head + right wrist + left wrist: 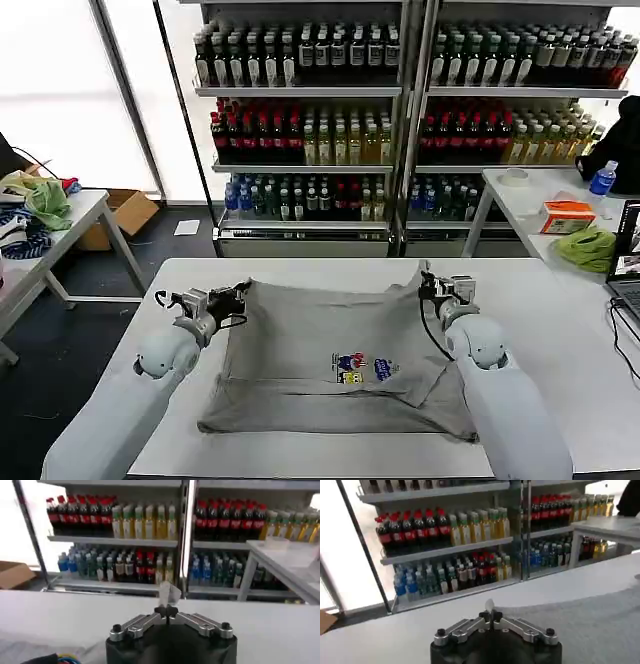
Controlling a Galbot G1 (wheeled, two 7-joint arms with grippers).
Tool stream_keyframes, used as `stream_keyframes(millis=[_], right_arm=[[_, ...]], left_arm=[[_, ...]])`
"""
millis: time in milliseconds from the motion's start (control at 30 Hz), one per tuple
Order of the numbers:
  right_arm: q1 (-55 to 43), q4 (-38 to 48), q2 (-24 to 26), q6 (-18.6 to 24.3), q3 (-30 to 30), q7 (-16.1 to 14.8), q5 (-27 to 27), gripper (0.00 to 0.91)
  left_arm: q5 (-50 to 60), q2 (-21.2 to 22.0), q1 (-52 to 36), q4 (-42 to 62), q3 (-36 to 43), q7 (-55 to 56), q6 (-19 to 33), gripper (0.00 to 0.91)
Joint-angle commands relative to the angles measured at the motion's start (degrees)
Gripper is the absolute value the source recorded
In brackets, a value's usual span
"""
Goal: Fold and organize the clothes.
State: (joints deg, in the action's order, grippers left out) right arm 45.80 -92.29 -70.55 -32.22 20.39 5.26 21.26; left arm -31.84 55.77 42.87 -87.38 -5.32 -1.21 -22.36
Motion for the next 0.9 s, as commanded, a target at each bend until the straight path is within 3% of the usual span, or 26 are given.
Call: stream_keyframes(millis=[33, 300, 900], right_arm=[[10.2, -12.8, 0.6, 0.5, 1.9, -0.6, -0.7, 0.000], [21.7, -19.7, 0.5, 1.8, 4.3, -0.2, -3.3, 0.000], [41.9, -31.7, 0.0, 3.4, 9.5, 2.1, -7.2, 0.000]], left_arm=[[1.9, -1.5, 9.8, -9.6, -4.9, -0.5, 0.7, 0.000], [4.6, -1.1, 21.2, -15.6, -11.4, -1.5, 1.9, 0.000], [9.2, -0.4, 36.0, -23.8, -18.6, -3.1, 3.2, 0.000]])
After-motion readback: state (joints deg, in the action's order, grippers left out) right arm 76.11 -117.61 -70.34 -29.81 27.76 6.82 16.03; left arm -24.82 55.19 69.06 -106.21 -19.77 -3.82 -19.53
